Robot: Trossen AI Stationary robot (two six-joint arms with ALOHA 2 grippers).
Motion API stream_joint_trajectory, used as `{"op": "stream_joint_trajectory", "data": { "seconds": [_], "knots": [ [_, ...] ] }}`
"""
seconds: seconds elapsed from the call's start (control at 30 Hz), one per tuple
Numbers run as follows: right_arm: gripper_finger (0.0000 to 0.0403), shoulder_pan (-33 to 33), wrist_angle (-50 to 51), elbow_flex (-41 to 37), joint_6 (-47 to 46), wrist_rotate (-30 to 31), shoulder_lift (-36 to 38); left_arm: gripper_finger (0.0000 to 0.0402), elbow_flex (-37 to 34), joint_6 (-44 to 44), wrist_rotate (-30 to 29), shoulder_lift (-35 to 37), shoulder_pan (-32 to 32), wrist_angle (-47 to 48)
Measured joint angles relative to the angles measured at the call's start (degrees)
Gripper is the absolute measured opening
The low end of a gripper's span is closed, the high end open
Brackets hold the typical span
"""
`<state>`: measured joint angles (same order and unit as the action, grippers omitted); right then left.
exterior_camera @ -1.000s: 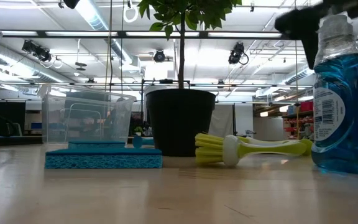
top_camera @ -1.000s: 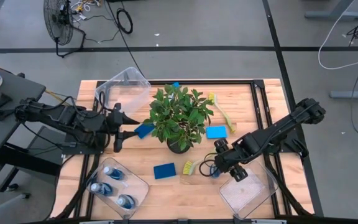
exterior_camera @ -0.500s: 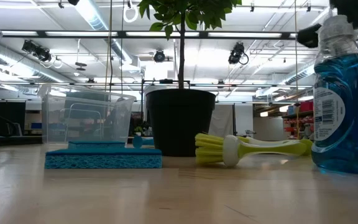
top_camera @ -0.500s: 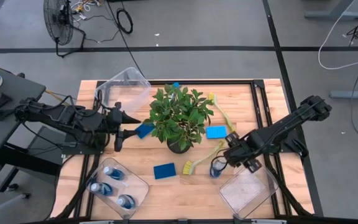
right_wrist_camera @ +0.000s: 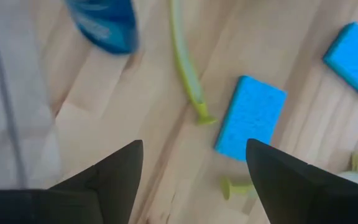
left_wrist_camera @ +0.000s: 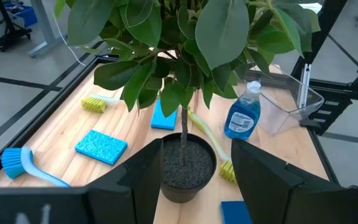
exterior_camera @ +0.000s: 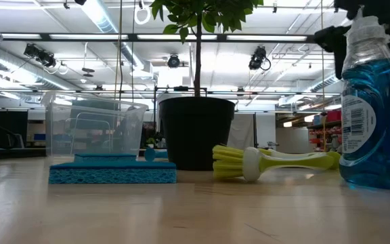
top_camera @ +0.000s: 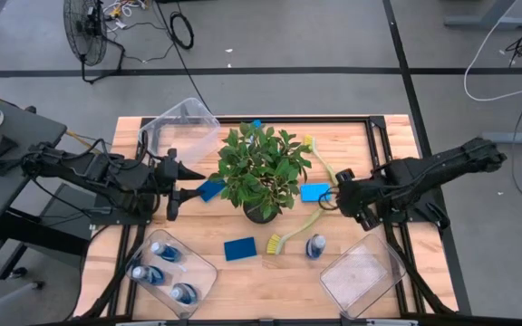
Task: Pick & Place Kitchen Sink Supplies
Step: Put the blue liquid soap bottle into the bottom left transparent bin
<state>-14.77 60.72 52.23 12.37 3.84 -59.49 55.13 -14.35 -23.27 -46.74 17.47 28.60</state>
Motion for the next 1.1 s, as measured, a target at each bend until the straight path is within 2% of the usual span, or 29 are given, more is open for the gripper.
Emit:
{"op": "stream_joint_trajectory", "data": {
  "seconds": [0.23, 0.5, 0.67, 0.97, 1.1],
  "knots": [
    [0.0286, 3.98, -14.32, -9.86, 2.12, -7.77, 3.47, 0.0194, 0.00, -0.35, 0.07, 0.00, -0.02, -0.12],
    [0.0286, 4.47, -32.65, -20.15, 1.70, -16.30, 3.22, 0.0194, 0.00, -0.46, 0.39, 0.00, 0.00, -2.02],
    [0.0286, 4.47, -42.95, -25.05, 4.55, -15.75, 3.22, 0.0194, 0.00, -0.14, 0.42, 0.00, 0.00, -1.88],
    [0.0286, 4.47, -51.99, -29.84, 10.61, -15.50, 3.19, 0.0194, 0.00, -0.12, 1.05, 0.00, 0.00, -2.01],
    [0.0286, 4.47, -56.35, -30.98, 10.57, -19.18, 3.19, 0.0194, 0.00, -0.41, 1.05, 0.00, 0.00, -2.02]
  ]
}}
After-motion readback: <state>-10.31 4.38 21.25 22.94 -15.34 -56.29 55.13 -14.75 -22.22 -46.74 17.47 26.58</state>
